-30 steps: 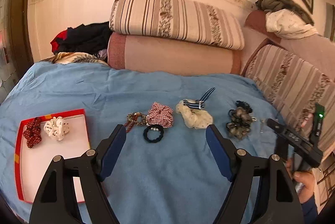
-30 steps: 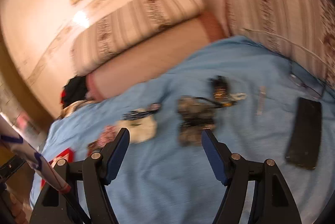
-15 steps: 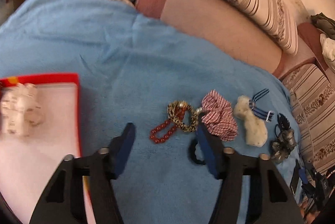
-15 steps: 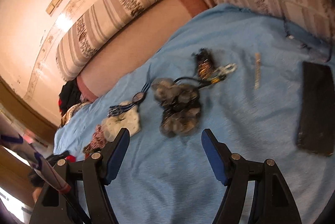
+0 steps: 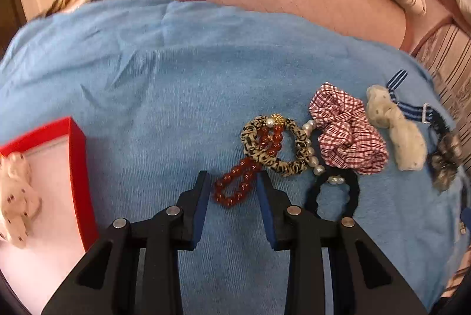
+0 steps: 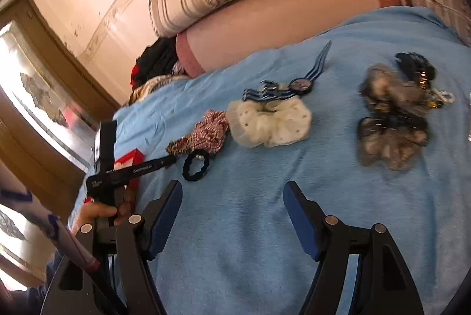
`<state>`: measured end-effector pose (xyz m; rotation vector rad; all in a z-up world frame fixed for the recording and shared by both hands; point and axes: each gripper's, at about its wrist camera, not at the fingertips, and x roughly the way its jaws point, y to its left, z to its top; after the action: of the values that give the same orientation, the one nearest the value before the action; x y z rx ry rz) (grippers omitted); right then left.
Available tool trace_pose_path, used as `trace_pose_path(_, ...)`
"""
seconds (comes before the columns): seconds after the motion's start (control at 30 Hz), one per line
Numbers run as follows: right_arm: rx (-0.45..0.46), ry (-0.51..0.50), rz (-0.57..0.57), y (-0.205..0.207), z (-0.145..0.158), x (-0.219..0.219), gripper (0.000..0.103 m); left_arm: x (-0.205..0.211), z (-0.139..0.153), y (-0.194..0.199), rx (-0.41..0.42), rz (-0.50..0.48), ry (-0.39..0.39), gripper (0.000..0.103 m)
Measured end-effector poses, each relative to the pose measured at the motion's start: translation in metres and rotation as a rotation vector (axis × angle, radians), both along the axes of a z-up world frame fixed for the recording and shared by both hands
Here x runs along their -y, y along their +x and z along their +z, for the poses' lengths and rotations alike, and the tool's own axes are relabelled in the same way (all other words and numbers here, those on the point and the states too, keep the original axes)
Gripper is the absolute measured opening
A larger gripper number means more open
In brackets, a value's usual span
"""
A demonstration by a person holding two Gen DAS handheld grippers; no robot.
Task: Organize jewelry
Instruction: 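Grasp the red bead bracelet with the left tool while the right grasps the black hair tie, then carry the bead bracelet and black hair tie over the box with both tools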
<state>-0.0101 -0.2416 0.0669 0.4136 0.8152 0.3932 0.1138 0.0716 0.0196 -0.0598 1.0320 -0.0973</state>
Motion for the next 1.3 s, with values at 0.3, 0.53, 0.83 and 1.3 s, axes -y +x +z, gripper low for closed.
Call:
trace_pose_path(0.3,-0.094,-0.021,0.121,0.048,-0.024,-0.056,0.074,0.001,0.009,-0.023,-0.014,-0.060,-0.028,0.007)
trace_pose_path(0.53,-0.177,-0.107,0.122,0.093,-0.057,-0.099,0.045,-0.005,0.013,-0.036,-0.024,-0.079,-0.070,0.007)
trace_pose_path(0.83,-0.109,-0.269,0.122,0.100,-0.068,-0.119,0.009,-0.010,-0.002,-0.032,-0.072,-0.034,-0.061,0.007)
trace_pose_path(1.3,-0.114,-0.241,0.073,0.074,-0.047,-0.093,0.007,-0.002,0.005,-0.031,0.001,-0.008,-0.044,0.007)
